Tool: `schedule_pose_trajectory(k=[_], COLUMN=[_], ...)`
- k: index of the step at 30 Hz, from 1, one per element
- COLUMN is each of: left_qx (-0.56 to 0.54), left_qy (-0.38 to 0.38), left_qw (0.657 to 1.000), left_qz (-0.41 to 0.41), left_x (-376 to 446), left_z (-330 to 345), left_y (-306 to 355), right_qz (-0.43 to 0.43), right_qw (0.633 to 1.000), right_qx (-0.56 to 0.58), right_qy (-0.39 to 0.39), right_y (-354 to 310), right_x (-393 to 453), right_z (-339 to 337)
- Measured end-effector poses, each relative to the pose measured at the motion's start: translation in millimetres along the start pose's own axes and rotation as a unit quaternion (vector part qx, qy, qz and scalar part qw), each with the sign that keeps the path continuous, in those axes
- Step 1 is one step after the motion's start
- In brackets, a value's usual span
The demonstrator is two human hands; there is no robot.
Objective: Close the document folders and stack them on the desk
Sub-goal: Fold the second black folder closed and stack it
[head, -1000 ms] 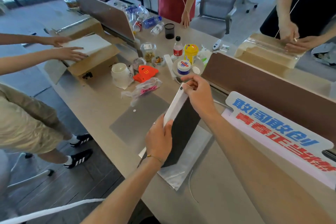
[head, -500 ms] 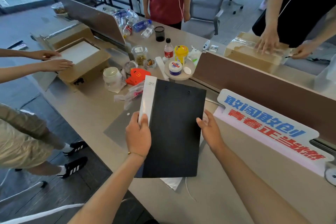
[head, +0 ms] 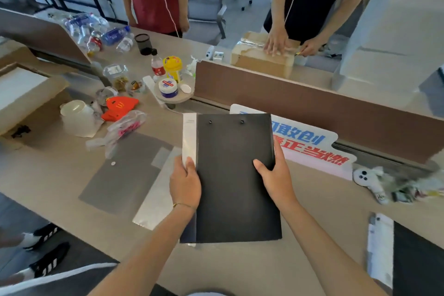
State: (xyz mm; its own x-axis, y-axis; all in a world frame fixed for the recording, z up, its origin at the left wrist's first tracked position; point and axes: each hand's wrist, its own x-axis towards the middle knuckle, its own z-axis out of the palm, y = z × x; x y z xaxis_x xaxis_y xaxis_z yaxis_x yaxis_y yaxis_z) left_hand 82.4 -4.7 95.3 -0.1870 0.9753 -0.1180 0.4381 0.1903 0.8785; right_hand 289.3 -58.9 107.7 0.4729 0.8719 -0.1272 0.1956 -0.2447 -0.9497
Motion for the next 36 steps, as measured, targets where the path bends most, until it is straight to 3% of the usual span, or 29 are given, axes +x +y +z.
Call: schedule_pose_trajectory(k=[10, 23, 27, 36], left_qx=[0.003, 0.063, 0.111, 0.213], left_qy=[-0.208, -0.481, -0.502, -0.472], left_qw=[0.978, 0.874, 0.856, 0.850], left_qz=[0.032, 0.042, 0.052, 0.095], left_x=[-76.9, -230.8, -267.0, -323.6], left_z=[126.8, 270.7, 307.7, 357.2], left_y=[42.8, 57.4, 39.7, 18.6], right_qz=[0.055, 0.255, 0.302, 0.336], right_qw=[0.984, 0.899, 0.877, 0.870], right_qx=[-0.003, -0.103, -0.100, -0.092], right_qy=[0.169, 0.340, 0.360, 0.350], right_y=[62.8, 186.1, 221.0, 277.1], right_x=[-39.9, -129.9, -153.7, -172.2], right_z=[-145.1, -324.8, -355.9, -381.5])
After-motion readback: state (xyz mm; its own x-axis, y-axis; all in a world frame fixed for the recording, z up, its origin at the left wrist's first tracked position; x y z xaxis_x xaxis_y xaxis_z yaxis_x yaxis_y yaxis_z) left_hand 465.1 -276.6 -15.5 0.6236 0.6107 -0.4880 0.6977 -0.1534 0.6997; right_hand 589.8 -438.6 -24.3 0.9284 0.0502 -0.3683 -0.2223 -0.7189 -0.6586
